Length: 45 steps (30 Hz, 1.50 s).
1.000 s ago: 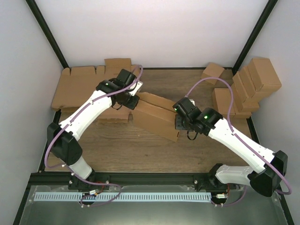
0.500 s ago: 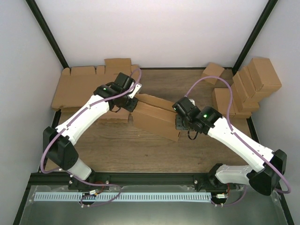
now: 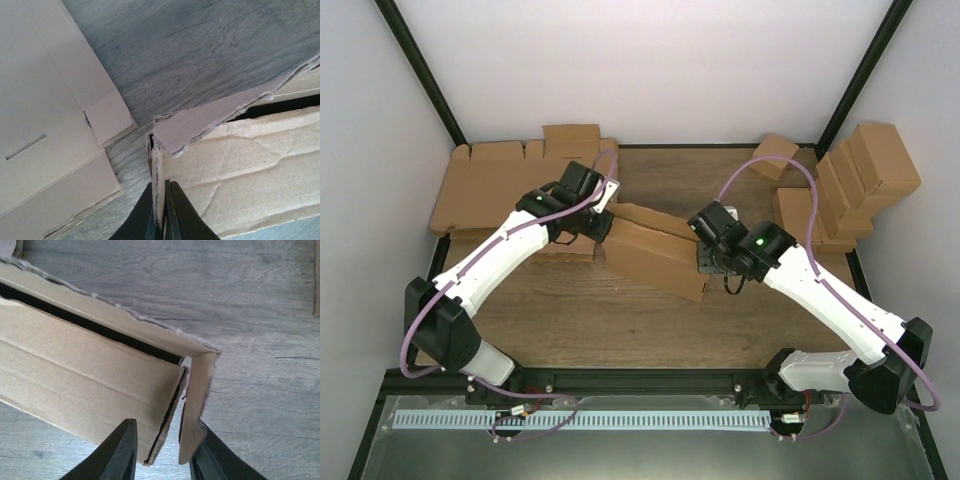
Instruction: Fold the paper box
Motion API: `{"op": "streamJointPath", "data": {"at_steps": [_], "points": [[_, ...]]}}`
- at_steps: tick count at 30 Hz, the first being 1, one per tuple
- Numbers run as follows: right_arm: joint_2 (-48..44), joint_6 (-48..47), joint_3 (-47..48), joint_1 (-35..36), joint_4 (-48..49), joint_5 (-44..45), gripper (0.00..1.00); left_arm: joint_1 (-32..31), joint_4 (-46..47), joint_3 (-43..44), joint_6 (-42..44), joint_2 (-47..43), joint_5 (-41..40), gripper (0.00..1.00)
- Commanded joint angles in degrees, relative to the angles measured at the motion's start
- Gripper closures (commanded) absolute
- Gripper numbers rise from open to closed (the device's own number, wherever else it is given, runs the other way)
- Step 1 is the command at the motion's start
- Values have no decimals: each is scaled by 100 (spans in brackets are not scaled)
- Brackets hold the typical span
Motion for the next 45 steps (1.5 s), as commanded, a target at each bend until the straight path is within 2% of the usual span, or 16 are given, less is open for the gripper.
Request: {"op": "streamJointPath", "data": {"at_steps": [1,4,7,19,34,45], "points": [[65,-110,438,-18,-322,342,72,-47,-76,-113,-103,-17,129,96],[116,-63,461,-18,-369,319,92,-44,-86,-94,-111,-17,117,96],[104,-29,452,-18,-321,117,99,-47,-94,-93,-124,-18,115,96],[162,507,323,-19,-213,-350,99,-47,-70,-158,-179,-48,106,96],[130,1123,-268,-18,-123,-459,99,-45,122,-401,-260,-208,57,96],[2,1123,-713,-10,-253,-635,99,-79,549,-1122,-456,-595,44,96]]}}
